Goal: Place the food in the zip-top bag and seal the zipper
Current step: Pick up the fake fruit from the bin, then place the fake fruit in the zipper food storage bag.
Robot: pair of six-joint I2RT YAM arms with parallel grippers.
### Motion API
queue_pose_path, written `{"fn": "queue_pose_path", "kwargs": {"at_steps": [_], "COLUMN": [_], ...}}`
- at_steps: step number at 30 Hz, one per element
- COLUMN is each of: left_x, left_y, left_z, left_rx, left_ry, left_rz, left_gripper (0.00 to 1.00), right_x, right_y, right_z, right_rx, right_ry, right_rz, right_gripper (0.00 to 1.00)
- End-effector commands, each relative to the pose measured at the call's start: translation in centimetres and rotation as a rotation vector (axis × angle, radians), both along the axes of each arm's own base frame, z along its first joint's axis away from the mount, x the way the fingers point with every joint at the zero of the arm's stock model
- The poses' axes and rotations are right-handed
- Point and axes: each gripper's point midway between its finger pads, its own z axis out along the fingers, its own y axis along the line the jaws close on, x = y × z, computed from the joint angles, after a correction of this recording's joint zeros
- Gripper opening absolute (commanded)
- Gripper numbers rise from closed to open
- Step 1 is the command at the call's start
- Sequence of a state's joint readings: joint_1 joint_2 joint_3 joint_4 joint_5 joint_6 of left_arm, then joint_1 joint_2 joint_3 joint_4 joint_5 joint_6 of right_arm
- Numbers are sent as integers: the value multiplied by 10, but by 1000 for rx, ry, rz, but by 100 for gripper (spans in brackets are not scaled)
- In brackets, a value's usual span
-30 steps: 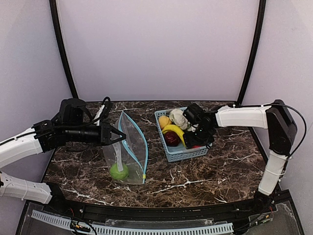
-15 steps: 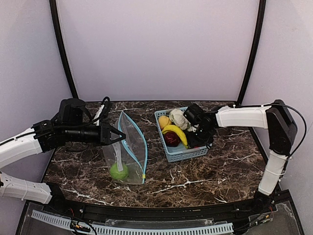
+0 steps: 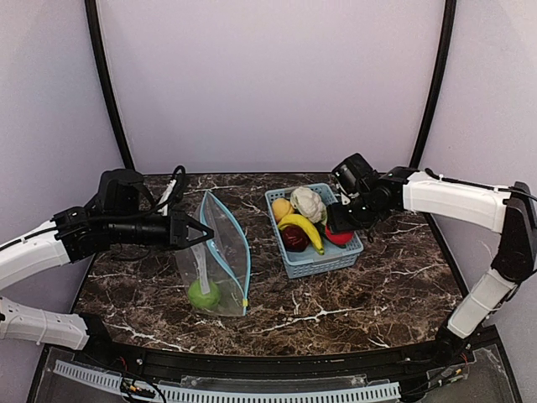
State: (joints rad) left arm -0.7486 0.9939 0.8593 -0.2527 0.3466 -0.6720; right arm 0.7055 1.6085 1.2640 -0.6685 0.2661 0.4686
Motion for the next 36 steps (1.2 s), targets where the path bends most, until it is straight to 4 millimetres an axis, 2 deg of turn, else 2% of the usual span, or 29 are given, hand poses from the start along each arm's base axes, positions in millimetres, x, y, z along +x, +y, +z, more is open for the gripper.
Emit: {"fn": "queue_pose_path", "kwargs": {"at_steps": [1, 5, 8, 11, 14, 23, 28, 33, 36], "left_x": [-3, 1, 4, 8, 9, 8, 6, 5, 5], "left_y": [7, 5, 0, -3, -7, -5, -2, -1, -1], "left_z": [-7, 1, 10, 11, 8, 7, 9, 11, 12], "left_rx": [13, 12, 4, -3, -7, -5, -1, -5, -7], "left_ry": [19, -3, -20, -22, -6, -7, -10, -10, -12], "left_rz": [17, 13, 4, 3, -2, 2, 3, 6, 9], "left_gripper": [1, 1, 1, 1, 1, 1, 1, 1, 1], "right_x": [-4, -17, -36, -59, -84, -160, -186, -186, -181], "right_y": [1, 13, 30, 50, 77, 178, 218, 239, 245], "right_z": [35, 79, 114, 138, 153, 206, 213, 195, 181], "right_rx": [99, 210, 317, 409, 476, 672, 726, 701, 665], "right_ry": [-77, -152, -208, -235, -244, -317, -325, -290, -266], "right_rz": [4, 59, 137, 213, 306, 651, 788, 815, 800], "right_gripper": [50, 50, 50, 49, 49, 49, 49, 49, 49]}}
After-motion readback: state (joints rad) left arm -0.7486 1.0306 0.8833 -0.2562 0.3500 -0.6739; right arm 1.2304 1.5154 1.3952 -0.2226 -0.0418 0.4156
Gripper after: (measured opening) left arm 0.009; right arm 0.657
